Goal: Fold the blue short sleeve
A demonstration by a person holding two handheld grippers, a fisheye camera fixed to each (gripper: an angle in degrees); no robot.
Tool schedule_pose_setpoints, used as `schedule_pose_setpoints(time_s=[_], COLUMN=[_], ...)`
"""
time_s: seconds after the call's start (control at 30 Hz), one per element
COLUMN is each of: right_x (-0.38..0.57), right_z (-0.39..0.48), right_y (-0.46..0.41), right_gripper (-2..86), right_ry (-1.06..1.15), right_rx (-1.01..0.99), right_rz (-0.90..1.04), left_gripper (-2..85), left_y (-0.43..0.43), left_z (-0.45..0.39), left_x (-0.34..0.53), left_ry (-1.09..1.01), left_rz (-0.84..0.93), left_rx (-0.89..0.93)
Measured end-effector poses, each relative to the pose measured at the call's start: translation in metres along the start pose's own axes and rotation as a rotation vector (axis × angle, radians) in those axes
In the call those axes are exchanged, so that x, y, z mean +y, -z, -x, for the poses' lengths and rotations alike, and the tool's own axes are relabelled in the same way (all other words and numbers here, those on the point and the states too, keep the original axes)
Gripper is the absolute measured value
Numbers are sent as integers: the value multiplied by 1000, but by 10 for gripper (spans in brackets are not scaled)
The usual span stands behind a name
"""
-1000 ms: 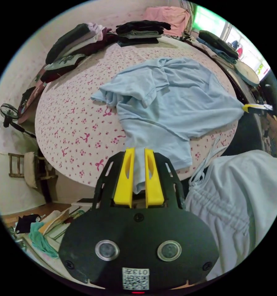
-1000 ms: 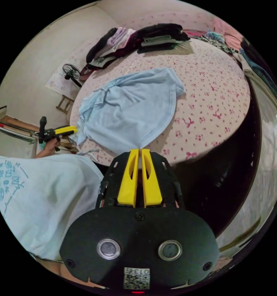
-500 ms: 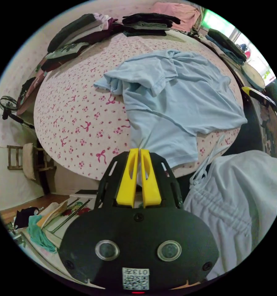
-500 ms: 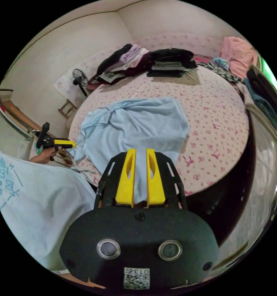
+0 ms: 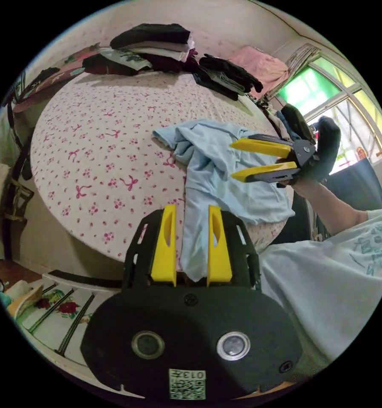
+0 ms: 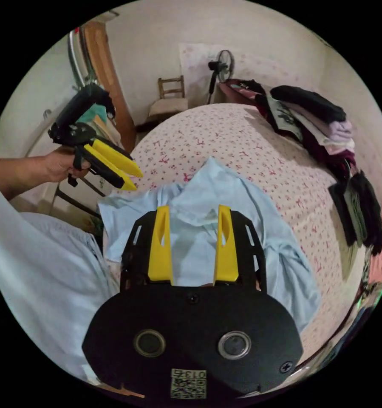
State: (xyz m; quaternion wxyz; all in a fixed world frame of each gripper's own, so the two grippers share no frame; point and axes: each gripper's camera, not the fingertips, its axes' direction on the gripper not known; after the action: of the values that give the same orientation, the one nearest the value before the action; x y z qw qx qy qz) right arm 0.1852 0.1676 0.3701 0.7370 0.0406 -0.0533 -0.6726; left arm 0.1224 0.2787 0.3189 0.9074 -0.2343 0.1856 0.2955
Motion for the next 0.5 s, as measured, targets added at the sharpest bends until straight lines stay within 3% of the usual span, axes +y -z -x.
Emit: schedule_pose_setpoints(time_s=[0.13,0.23,0.33,0.5], right_x=[-60,-97,-130,-176], right_z=[-8,-45,-101,-167], right_y=[-33,-14,5,17], right_gripper=[35,23,20,20], right_ry=[147,98,-44,-206], right_rx=[39,-41,-94,153], right_rz=[203,119,44,9], left_gripper=[106,49,16,4], left_y=[-25,-25,-21,0], left_z=[-3,1,12,30], left_x=[-18,-22,-20,-4], left_ry=[-80,-86,-90,-32], left_rz=[81,102,110,40], left_rx=[-35,-127,-69,-37])
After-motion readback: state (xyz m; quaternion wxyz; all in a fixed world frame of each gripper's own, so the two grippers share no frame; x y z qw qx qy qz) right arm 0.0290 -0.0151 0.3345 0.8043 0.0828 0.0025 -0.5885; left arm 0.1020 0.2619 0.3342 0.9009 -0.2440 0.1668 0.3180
